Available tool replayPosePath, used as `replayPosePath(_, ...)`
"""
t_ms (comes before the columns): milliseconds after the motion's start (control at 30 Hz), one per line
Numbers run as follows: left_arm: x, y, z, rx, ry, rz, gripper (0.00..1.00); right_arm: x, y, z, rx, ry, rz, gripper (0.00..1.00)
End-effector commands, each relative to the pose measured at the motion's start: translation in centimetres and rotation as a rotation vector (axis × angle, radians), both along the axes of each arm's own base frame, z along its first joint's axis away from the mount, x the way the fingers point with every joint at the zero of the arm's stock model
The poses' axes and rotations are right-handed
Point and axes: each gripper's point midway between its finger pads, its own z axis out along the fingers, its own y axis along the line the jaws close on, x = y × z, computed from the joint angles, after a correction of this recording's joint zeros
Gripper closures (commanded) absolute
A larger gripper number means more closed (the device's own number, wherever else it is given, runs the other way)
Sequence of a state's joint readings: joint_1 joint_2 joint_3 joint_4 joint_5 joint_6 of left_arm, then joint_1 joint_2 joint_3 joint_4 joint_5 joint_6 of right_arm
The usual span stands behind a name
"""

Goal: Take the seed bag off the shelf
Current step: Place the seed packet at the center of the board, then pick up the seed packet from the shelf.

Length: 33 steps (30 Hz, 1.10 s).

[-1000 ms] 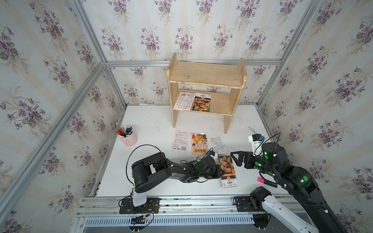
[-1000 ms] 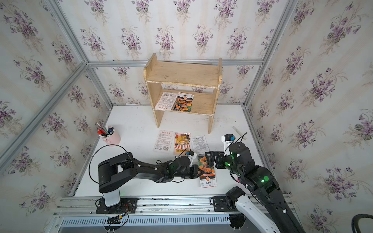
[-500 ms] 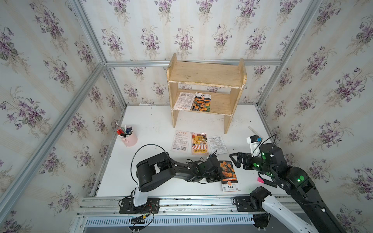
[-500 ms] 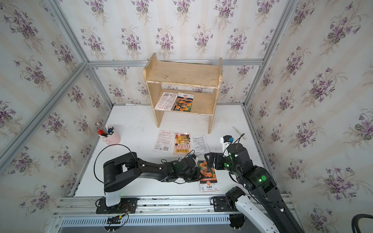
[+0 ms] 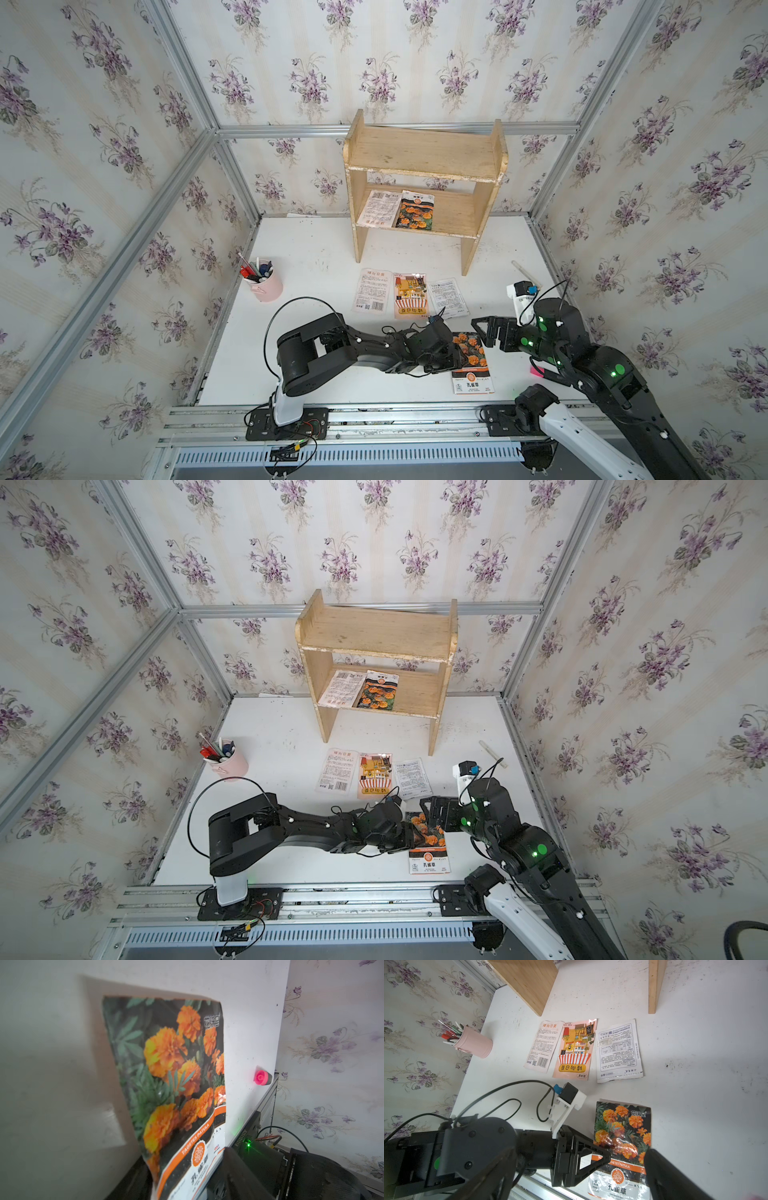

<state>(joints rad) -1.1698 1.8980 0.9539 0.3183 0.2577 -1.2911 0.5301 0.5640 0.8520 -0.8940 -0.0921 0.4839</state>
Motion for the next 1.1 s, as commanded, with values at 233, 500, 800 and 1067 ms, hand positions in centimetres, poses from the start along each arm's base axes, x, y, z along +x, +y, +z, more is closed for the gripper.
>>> replayPosePath(233,1.4,6.1,0.8,0.189,-0.101,0.029,0.00,0.2,1.7,0.7,0.097,-0.052,0.057,0.00)
replayPosePath(500,1.1,11.1,6.1,0.275,-0.257,-0.023,0.00,1.1,3.3,0.7,0.138,-0.082,0.108,0.00)
replayPosePath(800,1.6,18.9,13.5,0.402,-0.533,-0.046,0.00,5.4,5.1,0.2,0.136,-0.155,0.090,0.00)
replayPosePath(1067,2.1,24.4,17.9,0.488,-0.669,-0.031,0.00,10.2,8.0,1.8,0.076,-0.252,0.102,0.01)
